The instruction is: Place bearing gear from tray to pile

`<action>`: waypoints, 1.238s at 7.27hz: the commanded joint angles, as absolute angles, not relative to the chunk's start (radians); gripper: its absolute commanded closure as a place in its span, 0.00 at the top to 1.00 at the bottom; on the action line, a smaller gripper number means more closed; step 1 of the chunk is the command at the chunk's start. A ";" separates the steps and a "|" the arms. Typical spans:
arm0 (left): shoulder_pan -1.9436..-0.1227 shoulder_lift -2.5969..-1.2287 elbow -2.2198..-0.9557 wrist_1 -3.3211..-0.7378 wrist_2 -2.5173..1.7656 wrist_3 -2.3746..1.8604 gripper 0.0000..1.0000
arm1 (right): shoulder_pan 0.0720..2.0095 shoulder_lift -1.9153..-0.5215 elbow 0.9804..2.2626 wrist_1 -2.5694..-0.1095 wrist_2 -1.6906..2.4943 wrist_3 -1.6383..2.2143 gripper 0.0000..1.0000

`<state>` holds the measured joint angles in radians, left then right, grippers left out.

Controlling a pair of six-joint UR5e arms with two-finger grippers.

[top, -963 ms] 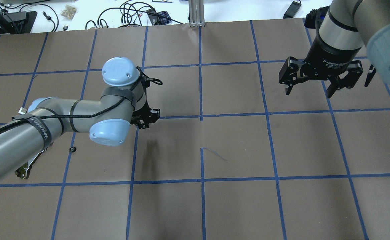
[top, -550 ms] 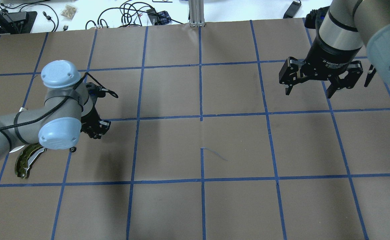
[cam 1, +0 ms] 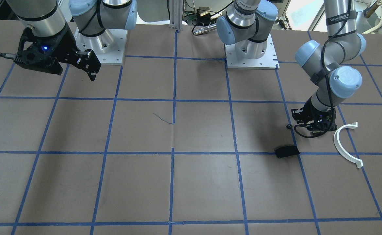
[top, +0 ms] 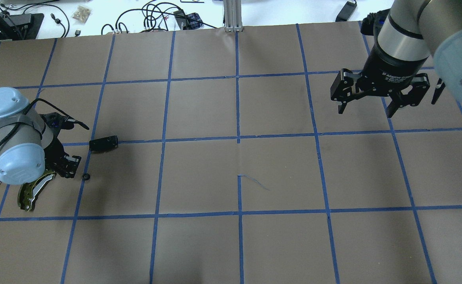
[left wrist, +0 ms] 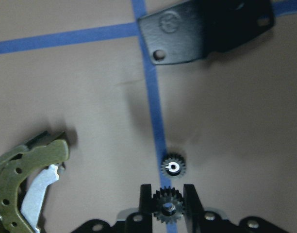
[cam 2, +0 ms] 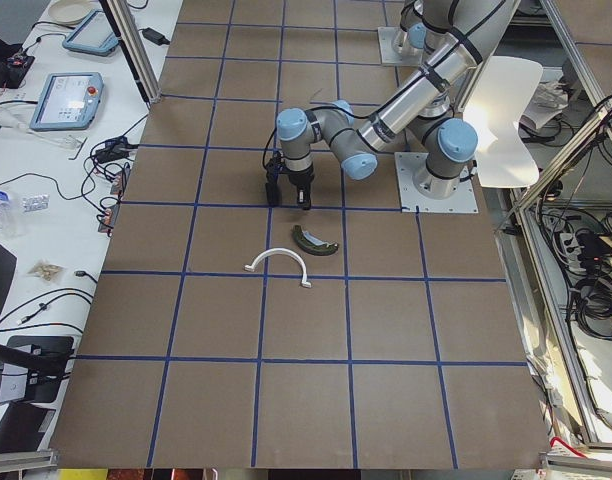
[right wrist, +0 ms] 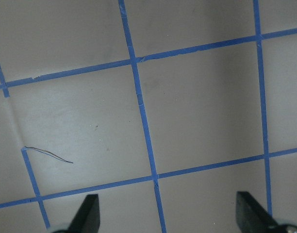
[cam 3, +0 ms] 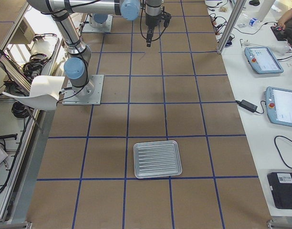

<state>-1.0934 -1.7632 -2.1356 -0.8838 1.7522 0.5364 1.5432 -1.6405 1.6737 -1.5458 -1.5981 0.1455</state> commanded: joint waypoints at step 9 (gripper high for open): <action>-1.558 -1.579 -1.650 -1.540 1.539 -0.063 1.00 | 1.543 -1.651 1.677 -1.522 -1.600 0.149 1.00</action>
<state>-1.4727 -1.6168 -1.7325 -1.4468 1.5714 -0.0168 1.5432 -1.6507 1.6766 -1.5361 -1.5987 0.1479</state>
